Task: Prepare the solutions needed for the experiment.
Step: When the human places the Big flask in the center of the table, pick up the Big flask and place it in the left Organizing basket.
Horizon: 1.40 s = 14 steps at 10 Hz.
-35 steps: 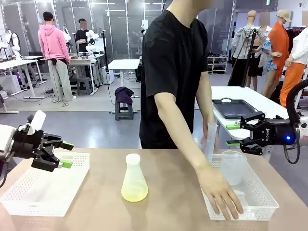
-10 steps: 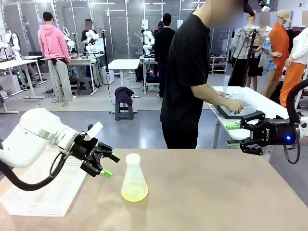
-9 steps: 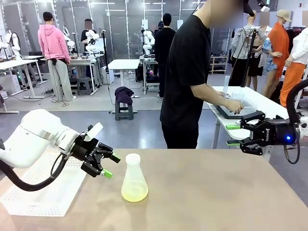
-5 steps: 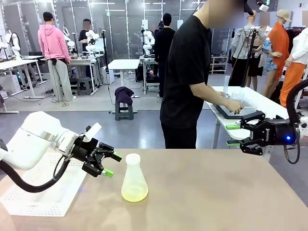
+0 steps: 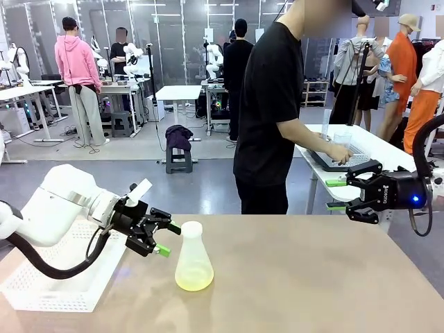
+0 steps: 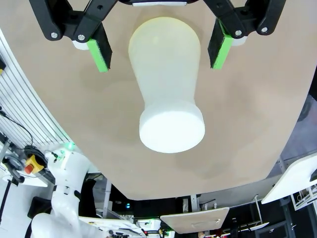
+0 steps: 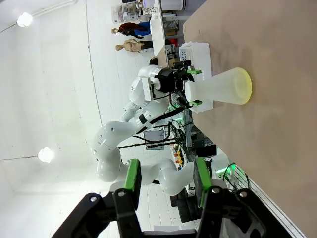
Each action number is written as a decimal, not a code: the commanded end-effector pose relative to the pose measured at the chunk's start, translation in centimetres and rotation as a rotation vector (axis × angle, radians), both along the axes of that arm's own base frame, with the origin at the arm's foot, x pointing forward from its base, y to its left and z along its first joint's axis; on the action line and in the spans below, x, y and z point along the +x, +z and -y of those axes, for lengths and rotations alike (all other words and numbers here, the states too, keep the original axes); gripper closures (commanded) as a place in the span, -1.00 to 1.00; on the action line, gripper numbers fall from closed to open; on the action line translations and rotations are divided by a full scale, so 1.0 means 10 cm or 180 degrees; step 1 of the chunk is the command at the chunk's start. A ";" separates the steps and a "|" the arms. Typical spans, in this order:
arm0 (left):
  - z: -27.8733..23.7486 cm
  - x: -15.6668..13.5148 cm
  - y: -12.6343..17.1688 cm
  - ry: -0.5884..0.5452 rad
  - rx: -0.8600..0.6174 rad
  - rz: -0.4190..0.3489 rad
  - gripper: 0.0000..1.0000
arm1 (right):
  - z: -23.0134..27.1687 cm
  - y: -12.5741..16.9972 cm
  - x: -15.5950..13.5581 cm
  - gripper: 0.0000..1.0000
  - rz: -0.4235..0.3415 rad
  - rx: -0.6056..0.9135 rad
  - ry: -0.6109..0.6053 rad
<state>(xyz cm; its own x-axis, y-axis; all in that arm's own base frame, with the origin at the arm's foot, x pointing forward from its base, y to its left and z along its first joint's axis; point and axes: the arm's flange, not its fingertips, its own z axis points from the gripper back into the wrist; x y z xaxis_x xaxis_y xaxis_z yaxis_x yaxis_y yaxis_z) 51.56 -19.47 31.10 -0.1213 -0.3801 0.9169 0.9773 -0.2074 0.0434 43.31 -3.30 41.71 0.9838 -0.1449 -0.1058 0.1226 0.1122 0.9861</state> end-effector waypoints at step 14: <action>0.42 0.30 -0.32 -0.0631 -0.0708 -0.0640 -1.00 | 0.00 0.00 0.00 -0.10 0.0002 0.0014 0.0008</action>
<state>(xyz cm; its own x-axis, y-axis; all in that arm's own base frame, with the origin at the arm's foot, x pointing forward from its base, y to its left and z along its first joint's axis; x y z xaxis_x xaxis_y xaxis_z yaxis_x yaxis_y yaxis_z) 53.93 -23.51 28.19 0.0396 -0.1830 0.9823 0.9313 -0.3495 -0.1026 43.31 -3.28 41.71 0.9838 -0.1446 -0.1058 0.1226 0.1123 0.9861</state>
